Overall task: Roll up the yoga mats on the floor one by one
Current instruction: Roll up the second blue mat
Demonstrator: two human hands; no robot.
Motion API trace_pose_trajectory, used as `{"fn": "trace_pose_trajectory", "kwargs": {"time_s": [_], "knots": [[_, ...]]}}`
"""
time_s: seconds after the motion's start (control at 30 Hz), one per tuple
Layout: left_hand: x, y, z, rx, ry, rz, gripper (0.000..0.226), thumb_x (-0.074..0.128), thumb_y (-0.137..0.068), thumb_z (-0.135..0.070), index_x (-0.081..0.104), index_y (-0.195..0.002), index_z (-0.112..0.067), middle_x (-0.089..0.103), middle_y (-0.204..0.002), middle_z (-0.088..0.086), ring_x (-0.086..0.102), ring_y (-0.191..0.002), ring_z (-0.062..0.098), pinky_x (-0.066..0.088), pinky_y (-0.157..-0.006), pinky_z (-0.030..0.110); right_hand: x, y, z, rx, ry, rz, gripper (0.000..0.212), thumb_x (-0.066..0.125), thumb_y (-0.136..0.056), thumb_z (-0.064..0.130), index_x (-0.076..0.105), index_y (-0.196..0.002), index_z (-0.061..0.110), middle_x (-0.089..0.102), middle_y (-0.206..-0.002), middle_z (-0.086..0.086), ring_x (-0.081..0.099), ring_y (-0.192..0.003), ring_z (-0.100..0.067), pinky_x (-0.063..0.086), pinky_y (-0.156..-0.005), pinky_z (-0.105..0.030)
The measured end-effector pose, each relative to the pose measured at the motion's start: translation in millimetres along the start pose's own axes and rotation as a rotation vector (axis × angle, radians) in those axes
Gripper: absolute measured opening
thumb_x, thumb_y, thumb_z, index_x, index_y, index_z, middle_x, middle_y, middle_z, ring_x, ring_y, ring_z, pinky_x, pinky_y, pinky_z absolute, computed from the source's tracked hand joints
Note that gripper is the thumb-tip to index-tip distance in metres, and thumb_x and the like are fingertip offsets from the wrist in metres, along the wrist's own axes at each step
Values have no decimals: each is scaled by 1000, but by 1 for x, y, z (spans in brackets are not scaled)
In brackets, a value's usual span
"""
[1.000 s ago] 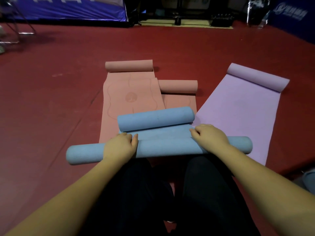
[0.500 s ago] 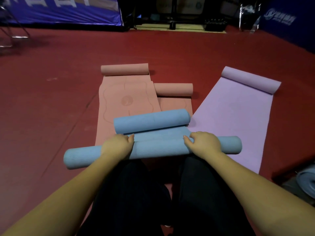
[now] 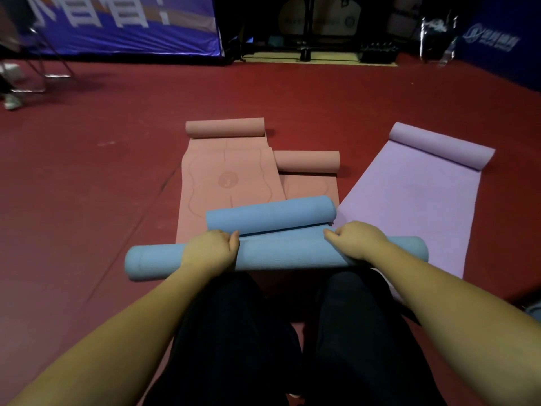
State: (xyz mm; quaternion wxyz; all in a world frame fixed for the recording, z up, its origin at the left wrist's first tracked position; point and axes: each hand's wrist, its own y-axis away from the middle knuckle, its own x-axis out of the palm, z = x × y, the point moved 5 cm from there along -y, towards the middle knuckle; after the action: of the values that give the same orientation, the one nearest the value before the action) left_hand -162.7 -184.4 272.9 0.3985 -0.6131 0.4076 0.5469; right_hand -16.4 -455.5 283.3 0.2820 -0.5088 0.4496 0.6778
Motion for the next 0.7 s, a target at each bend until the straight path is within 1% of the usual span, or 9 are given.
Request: {"fn": "trace_pose_trajectory", "kwargs": {"time_s": [0.1, 0.2, 0.23, 0.33, 0.4, 0.43, 0.5, 0.57, 0.7], "knots": [[-9, 3, -1, -19, -16, 142, 49, 22, -104, -41, 54, -74, -18, 59, -82, 6, 55, -77, 27, 41, -69, 34, -5, 5, -3, 18, -61, 130, 61, 27, -98, 57, 62, -128, 16, 58, -135, -10, 54, -117, -26, 41, -99, -35], [-13, 10, -1, -12, -6, 283, 47, 21, -104, -37, 47, -70, -17, 51, -75, 5, 54, -79, 27, 43, -73, 35, -7, 11, -2, 11, -131, 262, 59, 32, -99, 54, 51, -141, 18, 50, -146, -8, 48, -127, -25, 34, -102, -34], [-12, 12, -1, -11, -13, 317, 47, 21, -105, -35, 50, -74, -14, 54, -79, 7, 54, -82, 28, 43, -75, 36, -6, 13, -2, 17, -141, 291, 58, 33, -100, 52, 50, -141, 15, 48, -147, -8, 48, -128, -25, 32, -101, -32], [-6, 20, -4, -7, -49, 360, 42, 23, -106, -30, 58, -102, -9, 62, -104, 14, 58, -96, 30, 48, -88, 42, 0, 15, -1, 21, -114, 288, 59, 31, -101, 52, 53, -138, 13, 50, -145, -9, 48, -128, -25, 33, -100, -31], [-3, 21, -1, -31, -15, 370, 47, 20, -105, -34, 59, -91, -10, 62, -102, 15, 55, -90, 29, 46, -83, 37, 4, 17, 1, -32, -82, 210, 55, 29, -100, 55, 60, -128, 19, 53, -136, -5, 50, -123, -24, 37, -98, -34], [-3, 21, 1, -46, 5, 379, 48, 20, -104, -35, 55, -81, -12, 60, -98, 16, 53, -86, 28, 43, -78, 35, 6, 17, 1, -68, -85, 129, 50, 31, -99, 56, 64, -115, 22, 54, -126, 0, 51, -116, -22, 40, -92, -35], [0, 17, 3, -68, 53, 419, 44, 21, -103, -34, 46, -72, -14, 54, -93, 16, 48, -79, 26, 36, -73, 34, 6, 15, -2, -88, -95, -44, 39, 36, -97, 53, 58, -87, 21, 48, -101, 5, 53, -98, -20, 40, -77, -35], [2, 12, 5, -85, 74, 447, 42, 24, -103, -34, 50, -77, -12, 56, -97, 16, 48, -81, 26, 35, -74, 33, 5, 17, -2, -80, -56, -194, 37, 36, -98, 46, 53, -78, 19, 48, -90, 5, 54, -87, -21, 36, -67, -32], [10, 2, 10, -116, 126, 473, 38, 31, -100, -37, 59, -96, -12, 61, -107, 14, 53, -91, 27, 39, -78, 35, 5, 25, -5, -14, -108, -416, 44, 39, -100, 40, 55, -68, 15, 46, -72, 3, 49, -72, -24, 32, -59, -32]]}}
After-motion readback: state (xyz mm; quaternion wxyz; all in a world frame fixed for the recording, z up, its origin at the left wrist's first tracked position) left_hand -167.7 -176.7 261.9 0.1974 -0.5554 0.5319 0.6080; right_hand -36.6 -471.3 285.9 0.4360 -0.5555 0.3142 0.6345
